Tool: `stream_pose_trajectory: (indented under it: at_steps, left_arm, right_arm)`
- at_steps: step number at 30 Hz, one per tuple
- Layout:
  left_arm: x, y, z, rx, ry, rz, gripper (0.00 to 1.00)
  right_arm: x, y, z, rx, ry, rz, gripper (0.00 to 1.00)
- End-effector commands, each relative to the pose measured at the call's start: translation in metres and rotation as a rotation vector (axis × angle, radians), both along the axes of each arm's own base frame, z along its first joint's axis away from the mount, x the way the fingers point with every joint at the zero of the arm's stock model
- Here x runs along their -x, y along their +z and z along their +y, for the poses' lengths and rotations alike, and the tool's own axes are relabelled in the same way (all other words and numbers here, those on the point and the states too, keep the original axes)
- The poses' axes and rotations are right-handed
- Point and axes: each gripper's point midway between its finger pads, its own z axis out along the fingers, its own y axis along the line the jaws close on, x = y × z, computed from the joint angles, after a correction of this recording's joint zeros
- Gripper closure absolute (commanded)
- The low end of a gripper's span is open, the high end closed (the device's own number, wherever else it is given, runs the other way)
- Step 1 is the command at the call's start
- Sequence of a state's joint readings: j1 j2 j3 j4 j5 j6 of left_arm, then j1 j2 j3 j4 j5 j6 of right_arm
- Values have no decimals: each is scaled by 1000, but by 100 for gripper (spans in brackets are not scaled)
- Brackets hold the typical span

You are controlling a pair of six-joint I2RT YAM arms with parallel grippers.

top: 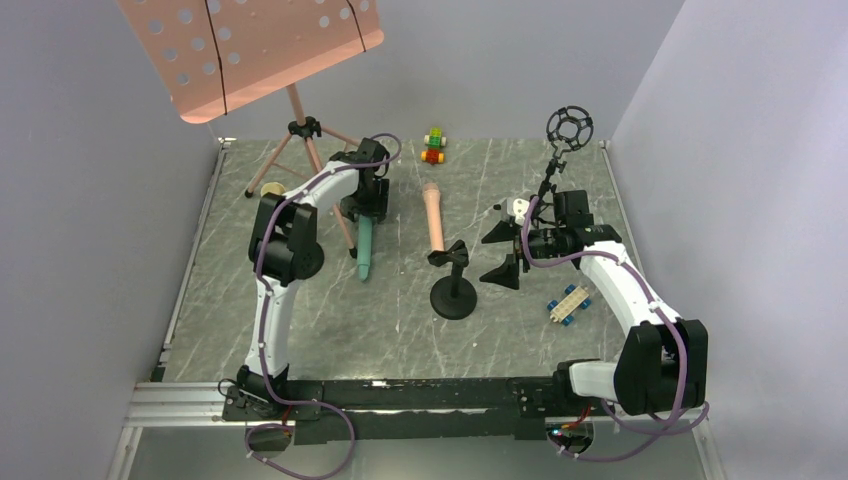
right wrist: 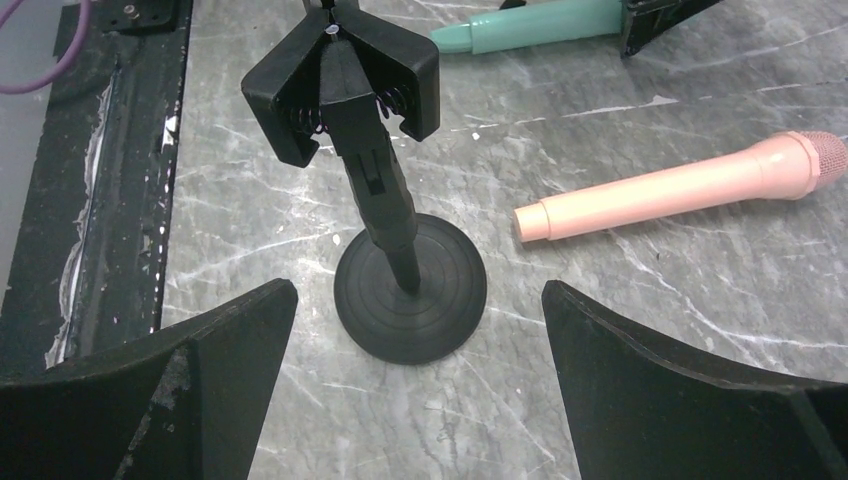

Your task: Attach the microphones to the stand

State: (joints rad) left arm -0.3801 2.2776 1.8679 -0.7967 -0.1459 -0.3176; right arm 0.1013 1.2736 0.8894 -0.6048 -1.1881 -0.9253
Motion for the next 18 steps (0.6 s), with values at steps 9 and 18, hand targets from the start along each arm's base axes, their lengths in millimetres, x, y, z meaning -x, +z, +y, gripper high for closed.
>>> stream_pose_trajectory:
  at_steps: [9, 18]
  left_arm:
    - [7, -12, -3, -6, 4, 45, 34]
    - [8, -9, -4, 2, -8, 47, 57]
  right_arm:
    - [-2, 16, 1, -39, 32, -50, 0]
    - [-2, 17, 0, -37, 36, -53, 0]
